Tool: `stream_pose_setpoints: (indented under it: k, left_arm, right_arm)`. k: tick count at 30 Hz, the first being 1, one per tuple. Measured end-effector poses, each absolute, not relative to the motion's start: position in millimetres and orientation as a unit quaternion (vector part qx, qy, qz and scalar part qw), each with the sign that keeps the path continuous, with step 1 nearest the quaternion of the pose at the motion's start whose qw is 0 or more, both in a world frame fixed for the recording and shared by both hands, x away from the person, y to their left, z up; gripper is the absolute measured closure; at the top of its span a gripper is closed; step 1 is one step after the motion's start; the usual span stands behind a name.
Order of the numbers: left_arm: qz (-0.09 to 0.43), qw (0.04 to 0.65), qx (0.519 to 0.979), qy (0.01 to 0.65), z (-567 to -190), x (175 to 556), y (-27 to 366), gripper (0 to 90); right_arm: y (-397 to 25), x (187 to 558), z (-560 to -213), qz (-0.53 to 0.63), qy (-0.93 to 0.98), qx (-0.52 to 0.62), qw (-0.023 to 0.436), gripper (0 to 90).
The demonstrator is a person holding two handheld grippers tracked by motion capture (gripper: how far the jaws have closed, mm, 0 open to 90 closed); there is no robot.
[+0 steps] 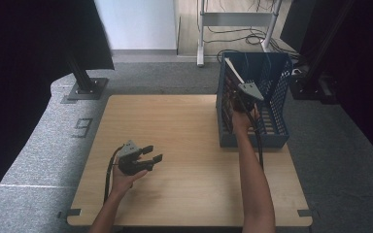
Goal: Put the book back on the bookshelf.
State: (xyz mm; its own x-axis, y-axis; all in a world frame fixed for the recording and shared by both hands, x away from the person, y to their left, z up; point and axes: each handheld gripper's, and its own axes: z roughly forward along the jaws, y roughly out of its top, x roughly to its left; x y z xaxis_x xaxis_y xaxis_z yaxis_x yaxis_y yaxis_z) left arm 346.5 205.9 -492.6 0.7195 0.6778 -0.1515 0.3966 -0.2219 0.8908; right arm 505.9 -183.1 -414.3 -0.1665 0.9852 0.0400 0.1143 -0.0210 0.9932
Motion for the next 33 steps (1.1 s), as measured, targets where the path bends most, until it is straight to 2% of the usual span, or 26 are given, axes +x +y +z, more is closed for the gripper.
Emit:
stream_pose_setpoints:
  k: [14, 22, 33]
  left_arm:
    - [0.134, 0.514, 0.777, 0.339, -492, 342, 197, 39.2]
    - [0.132, 0.513, 0.778, 0.338, -493, 342, 196, 39.2]
    - [0.133, 0.514, 0.777, 0.339, -493, 343, 196, 39.2]
  right_arm:
    - [-191, 485, -413, 0.493, 0.590, 0.506, 0.390, 79.0]
    - [-195, 486, -413, 0.489, 0.604, 0.514, 0.363, 77.9]
    - [-190, 487, -414, 0.476, 0.595, 0.515, 0.392, 81.8]
